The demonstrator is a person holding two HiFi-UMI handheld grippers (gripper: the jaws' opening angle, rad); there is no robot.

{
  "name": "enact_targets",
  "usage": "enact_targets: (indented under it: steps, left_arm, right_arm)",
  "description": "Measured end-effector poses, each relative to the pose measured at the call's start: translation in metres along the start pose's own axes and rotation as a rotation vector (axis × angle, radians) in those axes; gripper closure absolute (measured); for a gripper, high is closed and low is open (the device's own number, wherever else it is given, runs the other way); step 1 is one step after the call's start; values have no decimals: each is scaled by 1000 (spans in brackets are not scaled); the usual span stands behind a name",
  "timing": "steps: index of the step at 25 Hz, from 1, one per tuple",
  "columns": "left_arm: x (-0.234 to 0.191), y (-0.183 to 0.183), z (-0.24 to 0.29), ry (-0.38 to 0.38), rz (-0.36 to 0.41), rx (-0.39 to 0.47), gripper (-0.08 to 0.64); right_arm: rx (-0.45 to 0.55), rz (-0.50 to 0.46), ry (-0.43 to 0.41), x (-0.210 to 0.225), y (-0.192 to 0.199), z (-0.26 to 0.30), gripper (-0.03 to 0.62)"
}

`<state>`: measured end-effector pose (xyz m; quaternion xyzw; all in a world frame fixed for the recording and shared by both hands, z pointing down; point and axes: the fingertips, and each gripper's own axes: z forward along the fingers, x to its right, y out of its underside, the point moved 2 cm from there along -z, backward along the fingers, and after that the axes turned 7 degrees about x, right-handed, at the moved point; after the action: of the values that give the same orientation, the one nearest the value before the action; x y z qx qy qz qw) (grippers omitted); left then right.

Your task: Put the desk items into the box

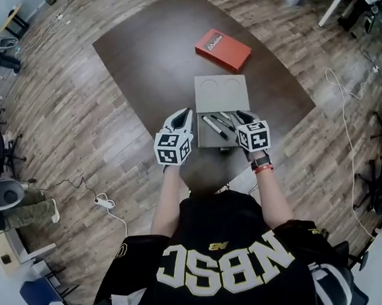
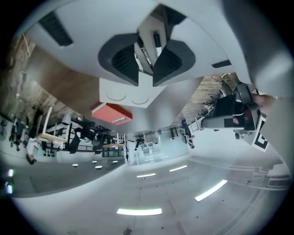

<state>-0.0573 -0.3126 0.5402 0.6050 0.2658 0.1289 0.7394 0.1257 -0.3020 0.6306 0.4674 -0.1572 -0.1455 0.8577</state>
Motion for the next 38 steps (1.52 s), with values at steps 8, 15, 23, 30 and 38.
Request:
enact_targets:
  steps: [8, 15, 23, 30, 38]
  left_arm:
    - [18, -51, 18, 45, 74, 82, 545]
    - [29, -90, 20, 67, 110, 167, 545]
    - [26, -114, 10, 56, 144, 223, 545]
    - [29, -121, 9, 43, 149, 245, 545]
    - [29, -113, 7, 28, 137, 237, 545]
  right_arm:
    - [190, -21, 81, 18, -78, -41, 518]
    - [340, -61, 146, 16, -132, -68, 554]
    - [465, -48, 188, 13, -164, -93, 583]
    - [476, -68, 186, 13, -170, -98, 583]
    - [445, -79, 153, 6, -162, -94, 583]
